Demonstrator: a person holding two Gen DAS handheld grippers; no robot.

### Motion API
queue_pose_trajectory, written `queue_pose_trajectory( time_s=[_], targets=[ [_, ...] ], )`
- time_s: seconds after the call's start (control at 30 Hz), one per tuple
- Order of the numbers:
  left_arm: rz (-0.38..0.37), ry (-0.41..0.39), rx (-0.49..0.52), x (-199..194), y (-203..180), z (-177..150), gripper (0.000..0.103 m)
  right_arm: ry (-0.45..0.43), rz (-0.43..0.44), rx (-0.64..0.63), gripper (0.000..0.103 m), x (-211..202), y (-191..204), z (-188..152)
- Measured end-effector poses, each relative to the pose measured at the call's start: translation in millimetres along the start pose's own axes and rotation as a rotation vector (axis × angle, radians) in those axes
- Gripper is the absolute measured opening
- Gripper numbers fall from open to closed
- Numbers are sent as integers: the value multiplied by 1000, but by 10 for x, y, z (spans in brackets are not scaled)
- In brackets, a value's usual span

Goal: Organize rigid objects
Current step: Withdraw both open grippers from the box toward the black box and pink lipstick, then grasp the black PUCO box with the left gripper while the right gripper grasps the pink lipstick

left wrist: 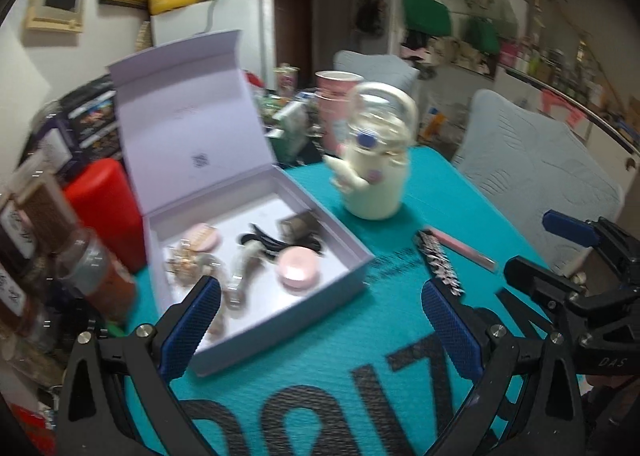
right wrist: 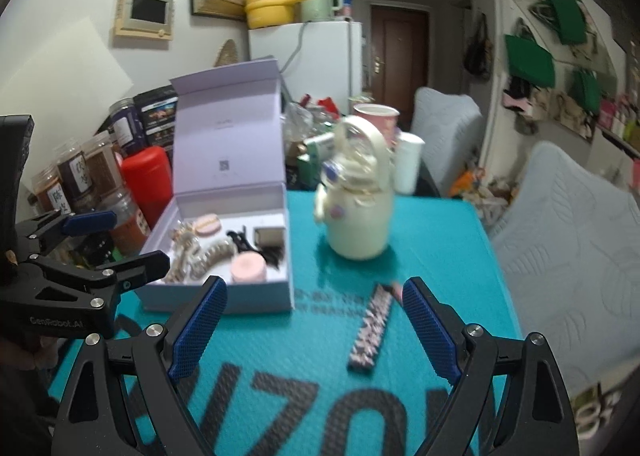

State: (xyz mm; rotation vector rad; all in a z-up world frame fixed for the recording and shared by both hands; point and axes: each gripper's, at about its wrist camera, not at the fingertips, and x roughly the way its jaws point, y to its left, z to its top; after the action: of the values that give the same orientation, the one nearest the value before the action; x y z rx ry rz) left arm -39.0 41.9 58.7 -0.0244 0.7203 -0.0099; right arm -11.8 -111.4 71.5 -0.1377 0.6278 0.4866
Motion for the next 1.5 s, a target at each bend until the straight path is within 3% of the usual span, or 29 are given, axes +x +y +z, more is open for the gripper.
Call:
queue_pose_trajectory(
  time_s=[0.33,0.63,0.87,1.03,1.2,1.3,1.4,1.47,1.5],
  targets=[
    [-122,24,27,254,-425,-166,102,40,-74,104,90,-133,-469,-513],
    [-153,63,26,545,-650,-290,102,93,-103,149,90,27,-799,-798],
    [-179,87,47,818,-907,-273,101,132,-128,141,84,261,-1051,-856],
    [-204,156,78,1186,-1100,-265,75,154,-108,101,81,476,-1209,-813],
    [-249,204,25,1493,-1122,-225,73,195,-92,70,73,777,-1345,-734],
    [-231,222,13,1638,-1115,-184,58,217,-93,48,64,946,-1397,-726],
    [-227,255,12,1785,-1103,-169,56,246,-53,69,60,1090,-1461,-722],
    [-209,234,26,1799,-1113,-156,54,269,-64,66,60,1174,-1473,-727],
    [-194,234,41,1813,-1126,-155,47,278,-75,64,55,1202,-1473,-724]
  ],
)
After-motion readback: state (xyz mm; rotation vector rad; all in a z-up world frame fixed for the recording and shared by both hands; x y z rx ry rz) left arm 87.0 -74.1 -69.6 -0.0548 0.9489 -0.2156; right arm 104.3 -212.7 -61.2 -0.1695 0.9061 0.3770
